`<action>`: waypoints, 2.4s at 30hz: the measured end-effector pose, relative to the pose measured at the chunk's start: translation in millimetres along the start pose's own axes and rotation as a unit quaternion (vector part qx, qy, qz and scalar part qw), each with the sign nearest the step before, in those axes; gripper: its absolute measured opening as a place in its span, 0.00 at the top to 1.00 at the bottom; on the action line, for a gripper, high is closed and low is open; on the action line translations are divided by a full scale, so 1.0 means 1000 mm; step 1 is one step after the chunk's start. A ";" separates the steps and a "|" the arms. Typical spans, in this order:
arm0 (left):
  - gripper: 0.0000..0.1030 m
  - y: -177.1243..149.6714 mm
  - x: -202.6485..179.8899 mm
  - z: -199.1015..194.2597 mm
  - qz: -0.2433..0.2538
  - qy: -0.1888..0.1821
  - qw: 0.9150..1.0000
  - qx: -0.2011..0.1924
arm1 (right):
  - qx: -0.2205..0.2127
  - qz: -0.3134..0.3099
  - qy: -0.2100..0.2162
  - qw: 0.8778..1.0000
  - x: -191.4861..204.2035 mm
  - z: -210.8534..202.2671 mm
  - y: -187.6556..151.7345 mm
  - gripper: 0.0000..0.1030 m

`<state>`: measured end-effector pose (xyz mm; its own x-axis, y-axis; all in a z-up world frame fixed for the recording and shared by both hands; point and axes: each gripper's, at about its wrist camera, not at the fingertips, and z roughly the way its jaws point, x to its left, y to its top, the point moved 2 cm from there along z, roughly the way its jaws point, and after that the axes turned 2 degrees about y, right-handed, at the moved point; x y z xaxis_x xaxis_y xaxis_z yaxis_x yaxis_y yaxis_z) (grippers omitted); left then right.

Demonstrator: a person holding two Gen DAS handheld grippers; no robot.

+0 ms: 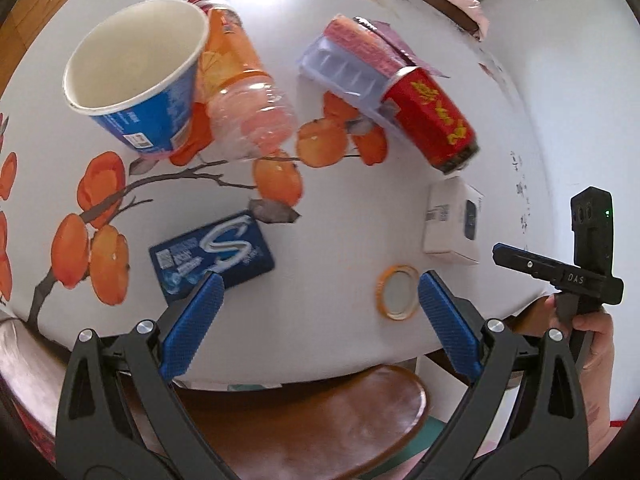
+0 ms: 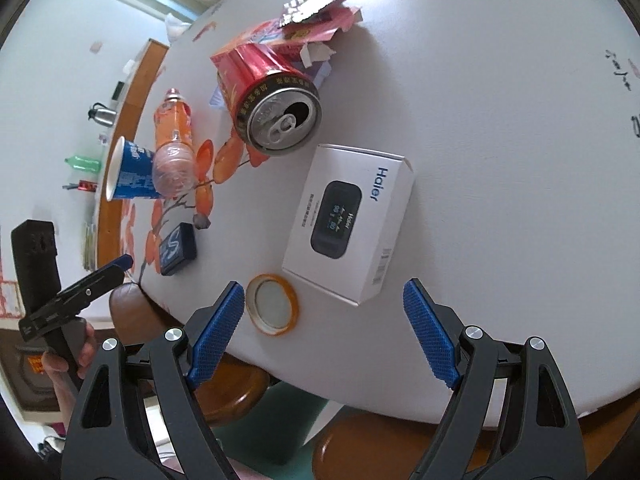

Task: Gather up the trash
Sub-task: 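Carry both open tools back to the table, then grasp the blue gum box with the left tool while the right tool grasps the white Haier box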

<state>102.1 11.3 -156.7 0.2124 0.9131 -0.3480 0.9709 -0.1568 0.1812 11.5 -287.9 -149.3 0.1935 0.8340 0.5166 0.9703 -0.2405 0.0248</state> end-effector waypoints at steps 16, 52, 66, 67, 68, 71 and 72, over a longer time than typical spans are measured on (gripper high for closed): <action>0.08 0.018 0.036 0.046 0.075 0.027 0.995 0.058 | 0.000 0.059 -0.057 0.997 -0.001 0.035 0.031 0.21; 0.51 -0.012 0.043 0.044 0.030 0.064 0.996 0.060 | 0.029 -0.002 -0.085 0.996 0.023 0.058 0.024 0.29; 0.51 -0.019 0.021 0.027 0.022 0.027 0.998 0.052 | 0.032 -0.005 -0.109 0.994 0.026 0.060 0.018 0.31; 0.51 -0.024 0.022 0.028 0.022 0.026 0.998 0.052 | 0.031 -0.004 -0.105 0.994 0.026 0.060 0.018 0.32; 0.51 -0.023 0.025 0.027 0.023 0.026 0.998 0.051 | 0.032 -0.005 -0.103 0.994 0.026 0.059 0.018 0.32; 0.51 -0.025 0.013 0.025 0.024 0.021 0.998 0.047 | 0.033 -0.003 -0.092 0.995 0.023 0.054 0.015 0.33; 0.51 -0.025 0.010 0.021 0.024 0.017 0.999 0.045 | 0.032 -0.003 -0.089 0.995 0.022 0.052 0.014 0.33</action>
<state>82.5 16.0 -184.3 0.2568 0.9157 -0.3092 0.9659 -0.2325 0.1138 37.1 -247.3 -182.1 0.2057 0.9114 0.3563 0.9775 -0.2086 -0.0307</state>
